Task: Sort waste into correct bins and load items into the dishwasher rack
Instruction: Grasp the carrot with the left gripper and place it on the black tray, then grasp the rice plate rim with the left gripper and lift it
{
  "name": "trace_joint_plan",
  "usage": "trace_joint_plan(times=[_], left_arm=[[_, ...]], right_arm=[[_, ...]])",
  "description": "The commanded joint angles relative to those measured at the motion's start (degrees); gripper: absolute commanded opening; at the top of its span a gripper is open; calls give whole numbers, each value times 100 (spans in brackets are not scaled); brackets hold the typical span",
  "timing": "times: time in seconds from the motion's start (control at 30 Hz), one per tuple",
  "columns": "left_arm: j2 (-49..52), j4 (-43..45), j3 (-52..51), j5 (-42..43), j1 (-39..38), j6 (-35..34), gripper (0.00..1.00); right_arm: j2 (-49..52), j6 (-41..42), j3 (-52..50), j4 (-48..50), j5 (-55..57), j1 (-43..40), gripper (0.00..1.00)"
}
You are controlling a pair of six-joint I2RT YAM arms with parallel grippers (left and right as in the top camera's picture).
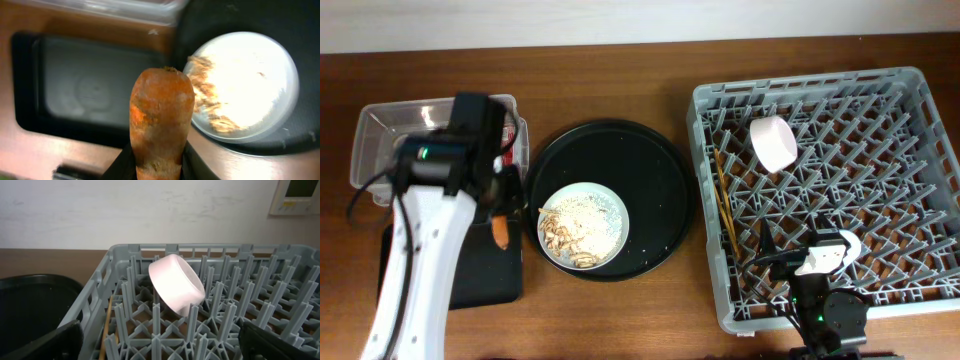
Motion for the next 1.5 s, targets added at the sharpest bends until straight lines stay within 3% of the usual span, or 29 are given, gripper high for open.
trace_joint_plan(times=[0.0,0.1,0.13,0.17,0.2,0.23,0.37,0.4,0.43,0.47,0.53,0.57,0.6,0.63,0.77,0.9,1.2,1.33,1.47], left_arm=[[-824,684,-1519,-590,787,-1384,1],[-1126,1825,-3204,-581,1829,-2452,1],[-1126,2107,-3504,-522,1982,-2500,1],[-1126,2352,-3742,-420,2116,-2500,10],[-1126,2667,-4120,-15,2356,-2500,42],[-1126,2741,-4214,199,2457,-2500,60],[-1128,2612,-3965,1180,2555,-2487,84],[-1128,2634,-3807,1624,2555,-2297,85],[-1128,2734,-3617,2175,2487,-1847,84],[-1128,2876,-3447,2511,2275,-1370,77],[-1128,3198,-3228,2634,1467,-376,70],[-1126,3475,-3226,2627,787,262,59],[-1091,3681,-3226,2476,271,494,46],[-1027,3895,-3226,2256,-337,592,40],[-190,4454,-3226,1086,-2485,791,38],[879,4623,-3226,868,-3429,1161,35],[1189,4662,-3163,426,-3552,1311,23],[1178,3475,-2120,339,-3580,1333,19],[1340,3425,-2111,-162,-3578,1351,20]], right_arm=[[-31,-37,-46,-31,-13,-37,98],[-31,-37,-46,-31,-13,-37,98],[-31,-37,-46,-31,-13,-37,98],[-31,-37,-46,-31,-13,-37,98],[-31,-37,-46,-31,-13,-37,98],[-31,-37,-46,-31,-13,-37,98],[-31,-37,-46,-31,-13,-37,98],[-31,-37,-46,-31,-13,-37,98],[-31,-37,-46,-31,-13,-37,98],[-31,-37,-46,-31,-13,-37,98],[-31,-37,-46,-31,-13,-37,98],[-31,-37,-46,-31,-13,-37,98],[-31,-37,-46,-31,-13,-37,98],[-31,-37,-46,-31,-13,-37,98],[-31,-37,-46,-31,-13,-37,98],[-31,-37,-46,-31,-13,-37,98],[-31,-37,-46,-31,-13,-37,98],[-31,-37,-46,-31,-13,-37,98],[-31,-37,-46,-31,-13,-37,98]])
